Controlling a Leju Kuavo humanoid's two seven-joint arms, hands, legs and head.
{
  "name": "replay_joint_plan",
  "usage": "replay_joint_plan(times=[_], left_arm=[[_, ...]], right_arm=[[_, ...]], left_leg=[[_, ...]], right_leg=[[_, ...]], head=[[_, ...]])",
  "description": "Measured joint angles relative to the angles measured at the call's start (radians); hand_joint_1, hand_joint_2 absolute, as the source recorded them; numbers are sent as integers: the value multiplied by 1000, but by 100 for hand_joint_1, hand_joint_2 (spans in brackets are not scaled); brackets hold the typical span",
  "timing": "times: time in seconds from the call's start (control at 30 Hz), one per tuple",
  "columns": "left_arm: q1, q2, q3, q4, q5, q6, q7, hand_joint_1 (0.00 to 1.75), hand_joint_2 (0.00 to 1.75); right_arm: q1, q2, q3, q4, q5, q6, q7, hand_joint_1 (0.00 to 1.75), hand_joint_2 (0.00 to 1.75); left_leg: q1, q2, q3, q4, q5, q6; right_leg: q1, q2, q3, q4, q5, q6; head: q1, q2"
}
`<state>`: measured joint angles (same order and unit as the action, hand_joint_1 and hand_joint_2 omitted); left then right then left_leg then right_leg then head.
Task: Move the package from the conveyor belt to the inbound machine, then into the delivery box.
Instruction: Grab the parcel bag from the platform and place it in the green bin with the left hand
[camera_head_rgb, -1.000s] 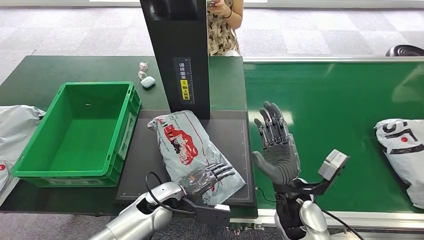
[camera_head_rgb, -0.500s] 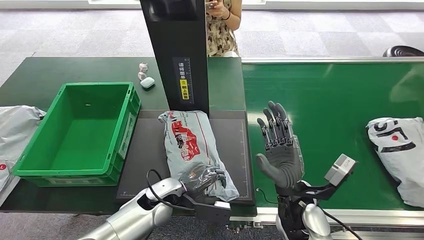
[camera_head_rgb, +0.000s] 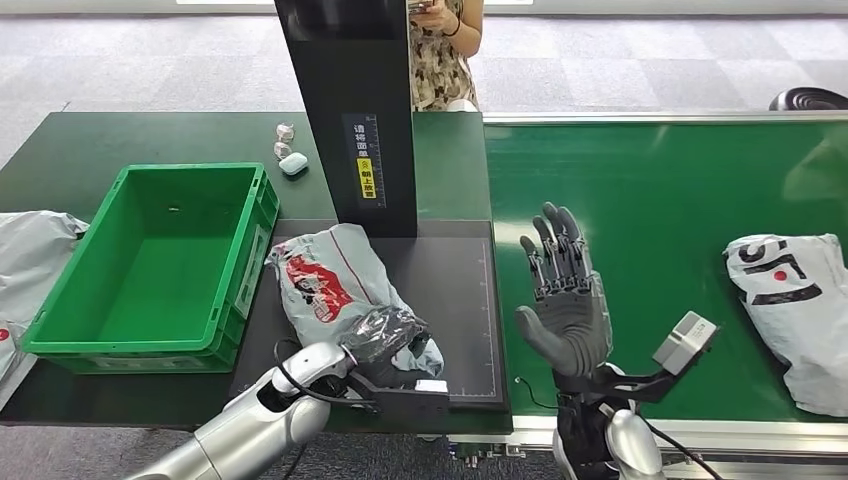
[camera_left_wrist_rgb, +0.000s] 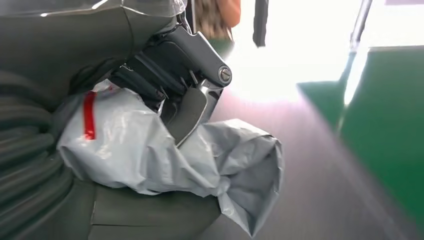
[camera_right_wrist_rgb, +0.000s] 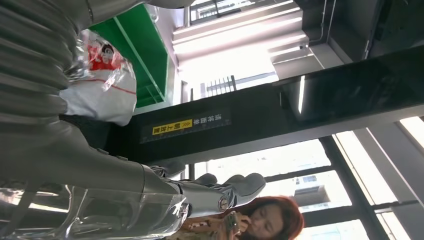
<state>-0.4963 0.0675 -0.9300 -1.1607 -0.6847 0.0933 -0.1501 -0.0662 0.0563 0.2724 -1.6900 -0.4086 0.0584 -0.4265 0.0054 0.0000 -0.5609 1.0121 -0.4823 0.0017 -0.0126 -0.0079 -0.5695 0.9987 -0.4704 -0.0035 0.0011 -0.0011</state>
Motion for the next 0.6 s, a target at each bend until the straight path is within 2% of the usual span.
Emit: replay_joint_plan(times=[0.1, 0.23, 0.5, 0.6], left_arm=[[16, 16, 46, -87, -32, 76, 12, 175, 175], [69, 31, 146, -228, -119, 224, 39, 175, 175], [259, 41, 431, -506, -277, 535, 24, 175, 175], [317, 38, 531, -595, -312, 597, 4, 175, 175]], right_arm=[[20, -3, -1, -12, 10, -16, -6, 0, 175], [54, -5, -6, -39, 26, -38, -17, 0, 175], [96, -8, -19, -72, 41, -61, -21, 0, 175], [98, -8, -19, -74, 44, -61, -20, 0, 175]], left_leg=[[0, 0, -1, 0, 0, 0], [0, 0, -4, 0, 0, 0], [0, 1, -6, 0, 0, 0], [0, 1, -6, 0, 0, 0]], right_leg=[[0, 0, -1, 0, 0, 0], [0, 0, -4, 0, 0, 0], [0, 2, -7, 0, 0, 0], [0, 2, -7, 0, -1, -1]], head=[[0, 0], [0, 0], [0, 0], [0, 0]])
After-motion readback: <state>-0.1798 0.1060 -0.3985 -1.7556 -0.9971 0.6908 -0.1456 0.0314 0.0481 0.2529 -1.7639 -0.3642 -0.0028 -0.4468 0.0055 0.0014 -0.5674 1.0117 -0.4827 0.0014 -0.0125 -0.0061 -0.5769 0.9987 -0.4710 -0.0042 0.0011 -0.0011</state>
